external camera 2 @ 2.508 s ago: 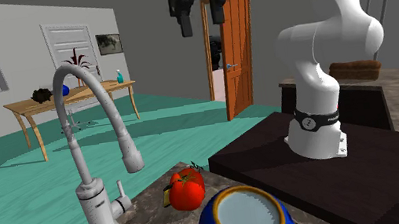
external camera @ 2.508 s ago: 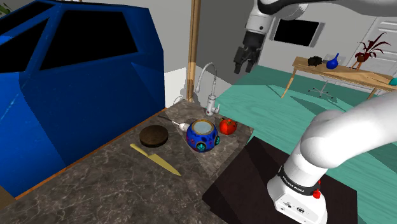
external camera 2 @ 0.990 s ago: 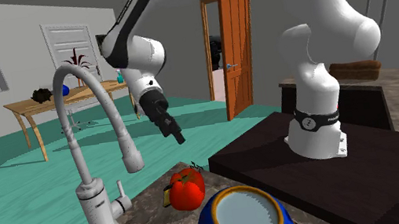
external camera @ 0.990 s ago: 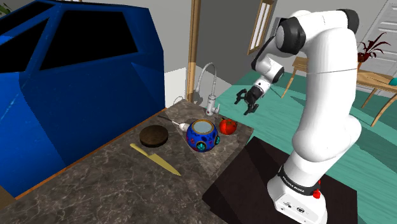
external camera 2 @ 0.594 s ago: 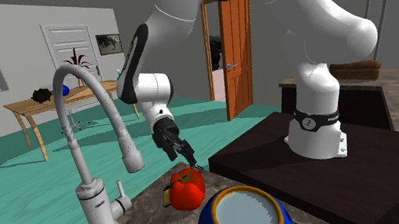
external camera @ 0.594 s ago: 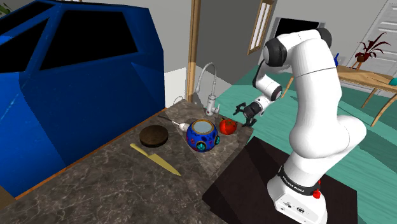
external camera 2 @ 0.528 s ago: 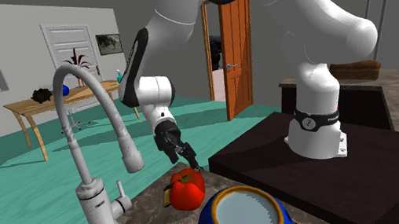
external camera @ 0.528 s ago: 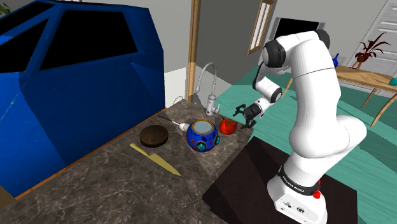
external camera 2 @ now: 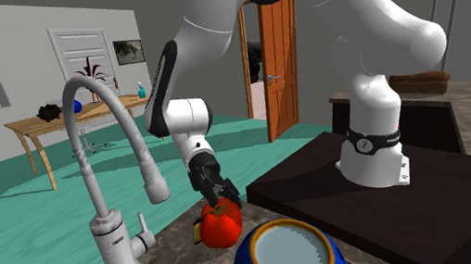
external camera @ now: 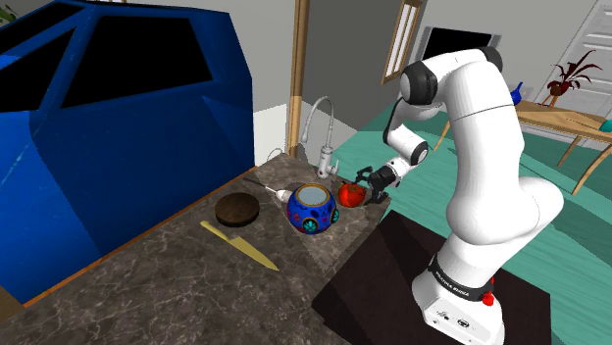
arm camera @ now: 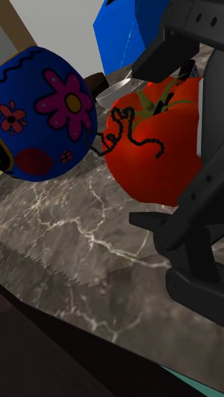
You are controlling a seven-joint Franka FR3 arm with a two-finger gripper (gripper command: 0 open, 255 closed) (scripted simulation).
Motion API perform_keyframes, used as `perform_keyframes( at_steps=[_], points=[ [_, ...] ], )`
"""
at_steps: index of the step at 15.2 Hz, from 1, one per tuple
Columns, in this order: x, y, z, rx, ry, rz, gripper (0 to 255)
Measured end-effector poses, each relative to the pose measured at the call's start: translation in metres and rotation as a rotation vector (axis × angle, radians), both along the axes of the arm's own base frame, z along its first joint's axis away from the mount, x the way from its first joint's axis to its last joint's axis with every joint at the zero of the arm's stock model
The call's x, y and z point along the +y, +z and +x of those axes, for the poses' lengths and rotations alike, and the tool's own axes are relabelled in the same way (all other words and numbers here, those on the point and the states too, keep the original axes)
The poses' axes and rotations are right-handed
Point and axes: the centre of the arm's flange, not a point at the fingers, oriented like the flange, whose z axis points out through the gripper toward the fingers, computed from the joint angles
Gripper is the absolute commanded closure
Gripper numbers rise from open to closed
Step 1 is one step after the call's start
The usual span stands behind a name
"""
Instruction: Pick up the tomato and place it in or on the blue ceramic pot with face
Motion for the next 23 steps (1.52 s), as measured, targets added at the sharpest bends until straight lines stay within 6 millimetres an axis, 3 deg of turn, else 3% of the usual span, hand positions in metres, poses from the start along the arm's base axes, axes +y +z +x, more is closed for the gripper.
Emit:
perform_keyframes(
  at_steps=[6,7,17,23],
  points=[
    [0.002,-0.001,0.000,0.000,0.000,0.000,0],
    [0.002,-0.001,0.000,0.000,0.000,0.000,255],
    [0.002,-0.001,0.000,0.000,0.000,0.000,255],
    [0.002,0.026,0.000,0.000,0.000,0.000,255]
  ],
)
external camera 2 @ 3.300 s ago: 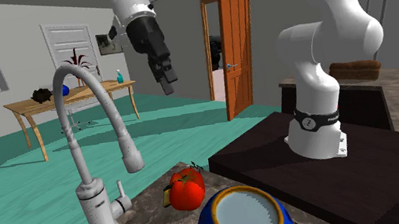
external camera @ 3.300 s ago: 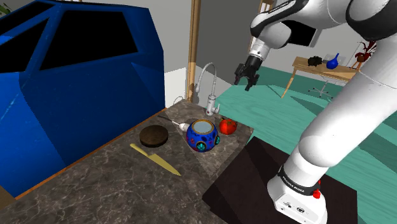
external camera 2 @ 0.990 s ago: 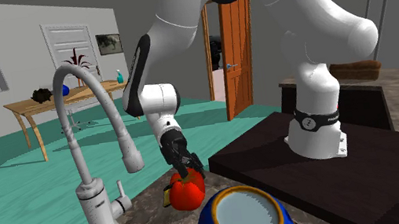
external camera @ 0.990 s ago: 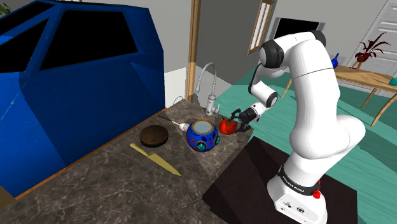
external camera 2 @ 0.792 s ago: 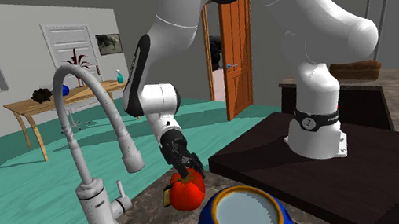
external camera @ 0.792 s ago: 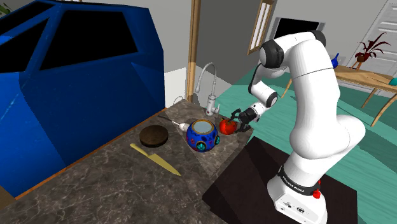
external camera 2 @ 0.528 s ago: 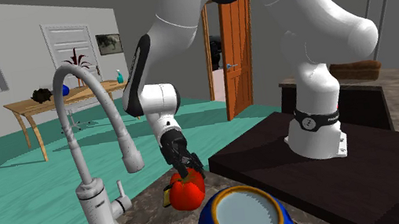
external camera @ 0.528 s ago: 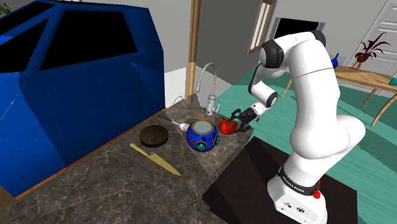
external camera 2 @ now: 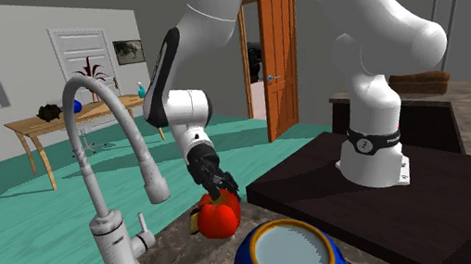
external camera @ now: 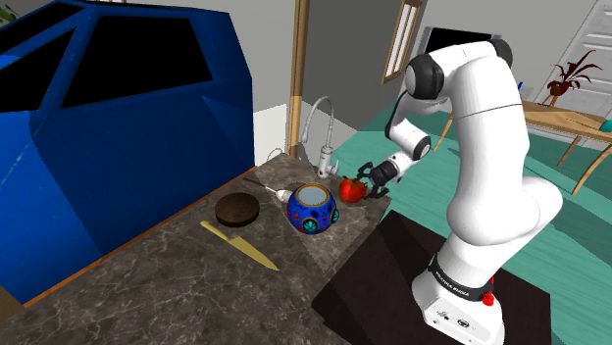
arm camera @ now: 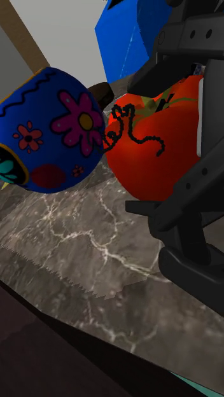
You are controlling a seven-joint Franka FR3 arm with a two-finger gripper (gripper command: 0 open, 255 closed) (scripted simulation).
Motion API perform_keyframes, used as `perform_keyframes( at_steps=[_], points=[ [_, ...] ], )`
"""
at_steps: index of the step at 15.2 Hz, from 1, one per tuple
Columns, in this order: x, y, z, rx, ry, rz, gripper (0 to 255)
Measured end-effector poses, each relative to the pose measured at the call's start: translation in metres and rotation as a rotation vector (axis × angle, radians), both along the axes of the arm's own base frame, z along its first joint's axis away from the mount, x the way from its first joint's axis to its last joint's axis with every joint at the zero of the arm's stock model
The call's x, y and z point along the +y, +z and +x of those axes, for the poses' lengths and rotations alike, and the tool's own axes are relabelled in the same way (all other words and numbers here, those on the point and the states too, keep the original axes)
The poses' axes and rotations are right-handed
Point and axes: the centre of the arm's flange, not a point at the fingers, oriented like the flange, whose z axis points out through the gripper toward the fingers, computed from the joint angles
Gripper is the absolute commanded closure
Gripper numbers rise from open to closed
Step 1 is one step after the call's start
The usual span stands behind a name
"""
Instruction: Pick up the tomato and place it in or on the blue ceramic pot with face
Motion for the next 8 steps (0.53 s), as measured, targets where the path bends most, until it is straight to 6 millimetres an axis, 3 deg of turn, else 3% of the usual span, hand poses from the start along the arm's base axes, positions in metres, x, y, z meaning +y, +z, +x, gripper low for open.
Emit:
perform_keyframes(
  at_steps=[8],
  points=[
    [0.001,0.043,0.000,0.000,0.000,0.000,255]
  ],
)
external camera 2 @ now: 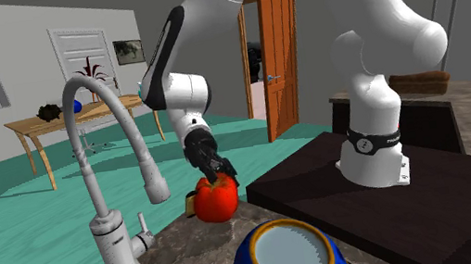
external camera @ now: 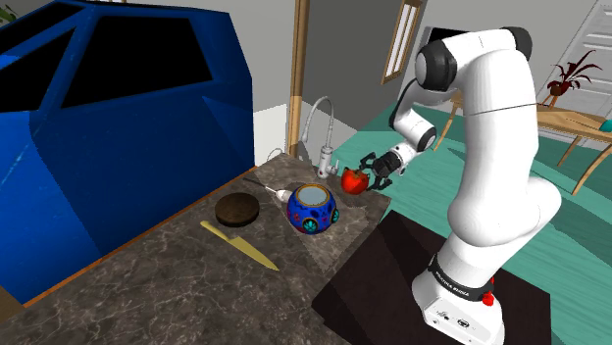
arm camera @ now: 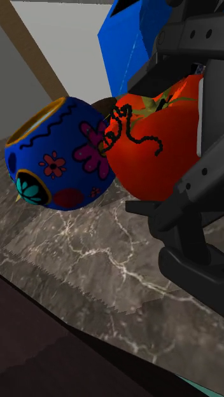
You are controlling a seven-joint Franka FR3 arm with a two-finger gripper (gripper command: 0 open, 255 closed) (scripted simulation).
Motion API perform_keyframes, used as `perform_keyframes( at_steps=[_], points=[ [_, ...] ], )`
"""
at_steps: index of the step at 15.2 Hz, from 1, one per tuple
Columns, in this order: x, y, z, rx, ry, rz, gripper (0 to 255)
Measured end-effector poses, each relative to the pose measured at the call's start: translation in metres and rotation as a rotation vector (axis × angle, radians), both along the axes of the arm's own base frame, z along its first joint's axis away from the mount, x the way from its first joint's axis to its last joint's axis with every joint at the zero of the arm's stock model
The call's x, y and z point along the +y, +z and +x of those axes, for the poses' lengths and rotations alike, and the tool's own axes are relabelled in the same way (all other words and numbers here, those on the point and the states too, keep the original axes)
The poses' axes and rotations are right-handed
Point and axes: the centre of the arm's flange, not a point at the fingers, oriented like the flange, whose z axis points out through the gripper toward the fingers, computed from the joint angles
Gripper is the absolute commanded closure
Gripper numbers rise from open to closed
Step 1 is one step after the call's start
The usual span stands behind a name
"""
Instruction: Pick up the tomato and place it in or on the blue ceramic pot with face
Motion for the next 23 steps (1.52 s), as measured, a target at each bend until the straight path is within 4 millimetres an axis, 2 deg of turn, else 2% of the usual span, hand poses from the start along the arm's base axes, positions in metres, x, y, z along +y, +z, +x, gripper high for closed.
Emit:
perform_keyframes(
  at_steps=[23],
  points=[
    [0.000,0.122,0.000,0.000,0.000,0.000,255]
  ],
)
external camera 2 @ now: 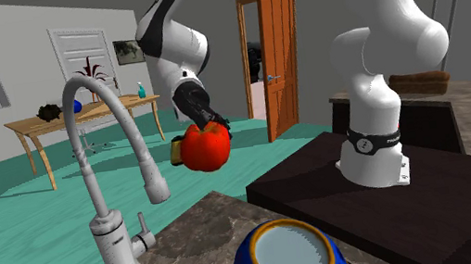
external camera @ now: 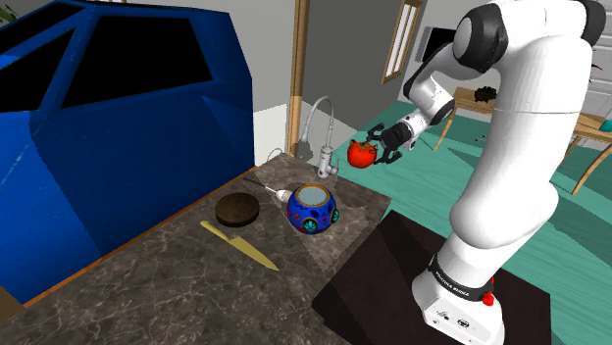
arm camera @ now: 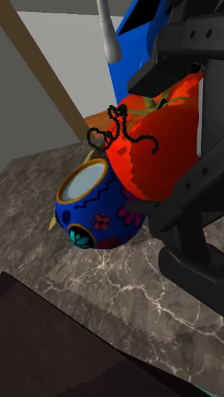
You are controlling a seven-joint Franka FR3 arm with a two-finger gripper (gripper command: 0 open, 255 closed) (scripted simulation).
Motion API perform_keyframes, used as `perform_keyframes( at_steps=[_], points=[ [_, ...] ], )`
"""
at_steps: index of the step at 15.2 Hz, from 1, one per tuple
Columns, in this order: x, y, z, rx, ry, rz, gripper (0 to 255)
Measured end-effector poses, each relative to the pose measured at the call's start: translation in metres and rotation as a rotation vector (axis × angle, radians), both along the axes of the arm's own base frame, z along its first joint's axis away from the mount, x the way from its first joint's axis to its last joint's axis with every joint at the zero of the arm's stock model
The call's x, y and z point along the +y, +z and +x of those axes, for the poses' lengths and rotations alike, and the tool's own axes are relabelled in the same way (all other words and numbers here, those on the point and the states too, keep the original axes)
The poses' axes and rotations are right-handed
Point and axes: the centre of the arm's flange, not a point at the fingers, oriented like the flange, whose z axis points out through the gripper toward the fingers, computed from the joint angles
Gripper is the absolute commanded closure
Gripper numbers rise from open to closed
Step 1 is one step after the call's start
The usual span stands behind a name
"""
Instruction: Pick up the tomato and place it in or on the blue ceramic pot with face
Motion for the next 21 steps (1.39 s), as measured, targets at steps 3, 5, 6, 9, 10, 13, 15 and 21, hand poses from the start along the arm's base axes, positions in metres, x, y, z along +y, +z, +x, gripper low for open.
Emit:
perform_keyframes(
  at_steps=[3,5,6,9,10,13,15,21],
  points=[
    [-0.001,0.015,-0.001,0.000,0.000,0.000,255],
    [-0.002,0.025,-0.001,0.000,0.000,0.000,255],
    [0.006,0.028,0.001,0.000,0.000,0.000,255],
    [0.039,0.035,0.009,0.000,0.001,0.001,255],
    [0.051,0.037,0.011,0.000,0.001,0.001,255],
    [0.090,0.043,0.016,-0.001,0.001,0.001,255],
    [0.116,0.046,0.023,-0.001,0.001,0.001,255],
    [0.191,0.051,0.037,0.000,0.002,0.001,255]
  ],
)
